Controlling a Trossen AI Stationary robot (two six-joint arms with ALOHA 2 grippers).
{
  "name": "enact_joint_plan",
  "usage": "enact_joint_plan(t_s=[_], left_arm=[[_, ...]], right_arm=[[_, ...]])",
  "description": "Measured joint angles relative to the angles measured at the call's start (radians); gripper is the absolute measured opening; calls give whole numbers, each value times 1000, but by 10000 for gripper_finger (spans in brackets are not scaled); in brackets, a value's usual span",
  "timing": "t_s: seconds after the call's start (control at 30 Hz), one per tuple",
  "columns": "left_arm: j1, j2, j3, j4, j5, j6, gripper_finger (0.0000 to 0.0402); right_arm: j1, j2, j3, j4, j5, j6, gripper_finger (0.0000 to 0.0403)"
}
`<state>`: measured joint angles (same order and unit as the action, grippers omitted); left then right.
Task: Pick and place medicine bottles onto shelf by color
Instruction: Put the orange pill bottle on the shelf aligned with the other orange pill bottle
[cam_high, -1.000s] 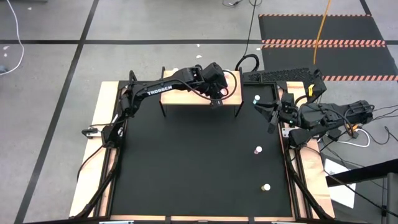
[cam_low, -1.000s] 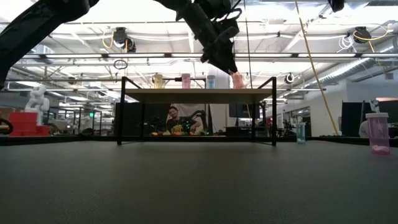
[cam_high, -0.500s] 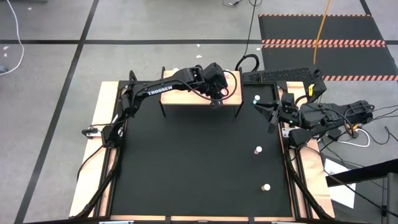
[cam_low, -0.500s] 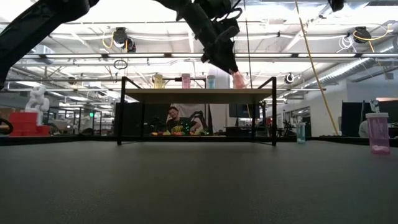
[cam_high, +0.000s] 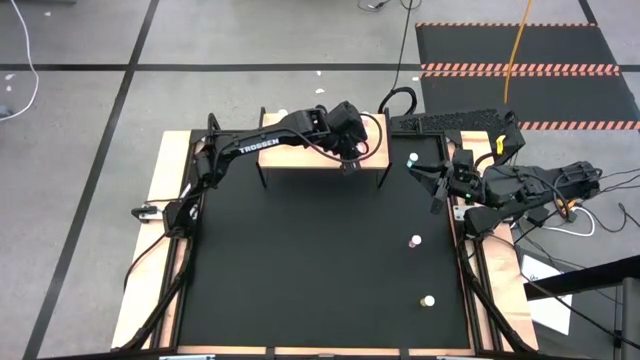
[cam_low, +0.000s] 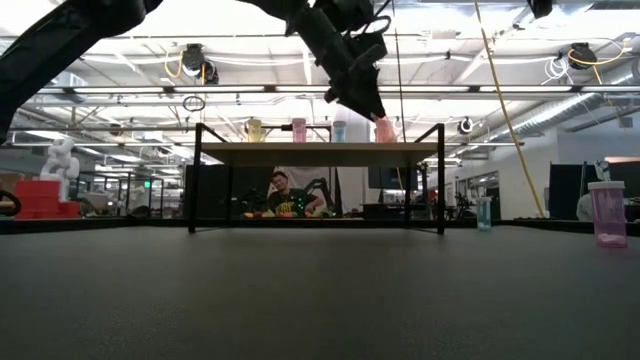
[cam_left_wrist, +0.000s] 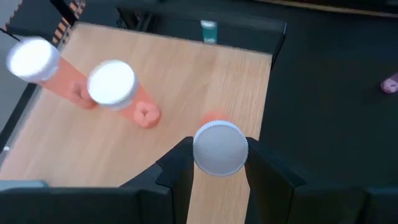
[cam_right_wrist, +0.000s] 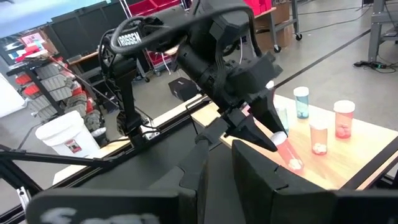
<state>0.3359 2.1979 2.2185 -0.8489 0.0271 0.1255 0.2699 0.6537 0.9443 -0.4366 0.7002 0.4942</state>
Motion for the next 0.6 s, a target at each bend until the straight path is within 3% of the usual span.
enact_joint_plan(t_s=[0.33, 0.6], left_arm=[[0, 11, 1, 7, -2, -26, 140], [0, 11, 1, 15, -2, -42, 182]], right_arm=[[0, 0, 0, 0, -48, 17, 63], [0, 0, 0, -1, -48, 18, 63]])
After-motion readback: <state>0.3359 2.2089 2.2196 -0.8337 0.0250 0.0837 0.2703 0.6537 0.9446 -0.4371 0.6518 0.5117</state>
